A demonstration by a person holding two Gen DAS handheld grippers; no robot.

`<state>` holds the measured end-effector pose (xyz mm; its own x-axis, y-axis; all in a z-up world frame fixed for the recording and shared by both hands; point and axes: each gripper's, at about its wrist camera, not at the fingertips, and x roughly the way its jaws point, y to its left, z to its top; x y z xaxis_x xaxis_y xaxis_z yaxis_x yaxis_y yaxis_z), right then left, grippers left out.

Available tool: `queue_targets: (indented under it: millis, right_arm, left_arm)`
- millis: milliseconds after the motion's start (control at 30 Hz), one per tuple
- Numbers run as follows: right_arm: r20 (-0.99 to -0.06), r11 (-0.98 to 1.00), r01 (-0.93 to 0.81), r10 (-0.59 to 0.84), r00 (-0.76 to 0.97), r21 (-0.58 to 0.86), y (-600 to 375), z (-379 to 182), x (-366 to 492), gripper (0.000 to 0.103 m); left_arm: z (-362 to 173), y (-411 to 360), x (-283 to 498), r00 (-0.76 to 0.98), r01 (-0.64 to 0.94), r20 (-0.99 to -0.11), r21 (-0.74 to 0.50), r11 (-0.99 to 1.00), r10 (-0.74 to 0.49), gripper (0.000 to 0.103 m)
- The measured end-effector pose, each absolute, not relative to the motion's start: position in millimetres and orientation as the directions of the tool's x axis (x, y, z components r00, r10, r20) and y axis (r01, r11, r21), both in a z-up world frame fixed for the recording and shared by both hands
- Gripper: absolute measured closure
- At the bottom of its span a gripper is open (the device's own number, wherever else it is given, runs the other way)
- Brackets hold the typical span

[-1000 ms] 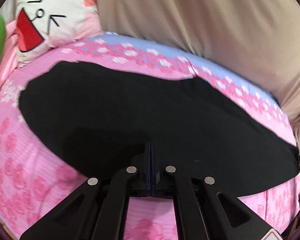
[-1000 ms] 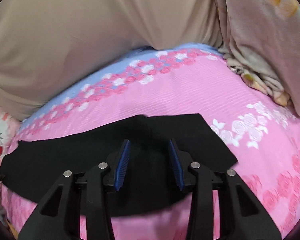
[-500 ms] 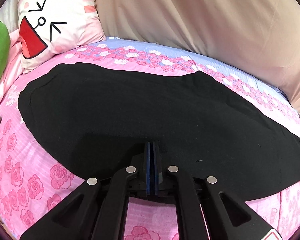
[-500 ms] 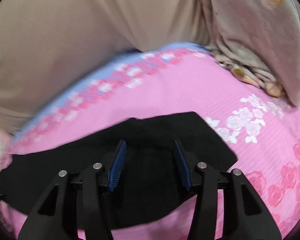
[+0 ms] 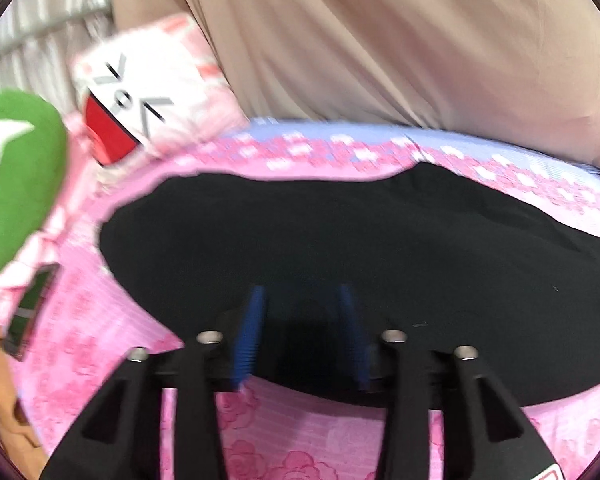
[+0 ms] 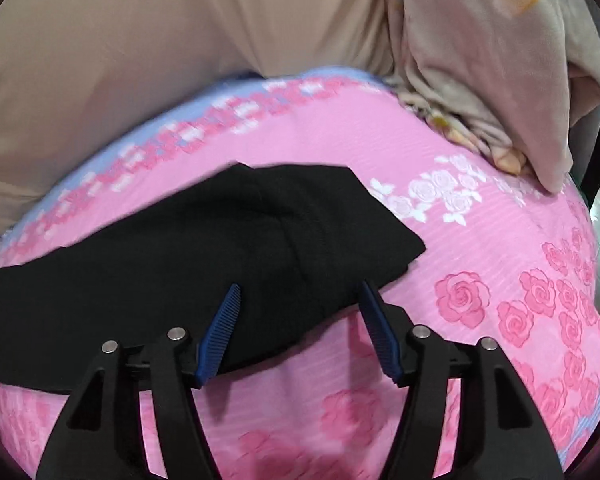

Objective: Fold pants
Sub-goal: 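Open both grippers and release the folded waistband onto the pants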

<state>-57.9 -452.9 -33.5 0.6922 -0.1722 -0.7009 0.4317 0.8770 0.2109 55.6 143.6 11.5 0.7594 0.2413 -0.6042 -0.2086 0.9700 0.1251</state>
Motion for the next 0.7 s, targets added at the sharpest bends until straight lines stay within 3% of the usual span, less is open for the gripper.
queue_targets:
  millis: [133, 333, 433, 500, 567, 700]
  right_arm:
    - [-0.668, 0.895, 0.361, -0.101, 0.737, 0.263, -423.6, -27.8, -58.2, 0.044]
    - [-0.665, 0.949, 0.174, 0.046, 0.746, 0.261, -343.4, -22.6, -27.3, 0.044]
    - [-0.709, 0.977, 0.083, 0.082, 0.7, 0.194, -298.2, -31.6, -2.4, 0.044]
    - [-0.763, 0.994, 0.063, 0.025, 0.646, 0.086, -274.7, -47.6, 11.6, 0.041]
    - [-0.758, 0.998, 0.055, -0.019, 0.652, 0.022, -264.7, -46.6, 9.2, 0.041]
    - [-0.758, 0.994, 0.041, 0.049, 0.651, 0.1, -279.3, -44.3, -1.9, 0.041]
  left_arm:
    - [13.7, 137.9, 48.8, 0.766, -0.241, -0.577, 0.153, 0.958, 0.284, 0.052]
    - [18.2, 102.7, 36.4, 0.775, -0.175, -0.595, 0.12, 0.977, 0.212, 0.052]
    - [12.6, 71.5, 44.3, 0.75, -0.097, -0.648, 0.096, 0.991, 0.136, 0.052]
    - [4.9, 54.7, 53.1, 0.712, -0.057, -0.693, 0.102, 0.993, 0.112, 0.052]
    - [-3.9, 42.3, 58.6, 0.683, -0.025, -0.721, 0.134, 0.991, 0.115, 0.052]
    - [-14.6, 39.9, 67.9, 0.625, 0.031, -0.777, 0.116, 0.993, 0.071, 0.045]
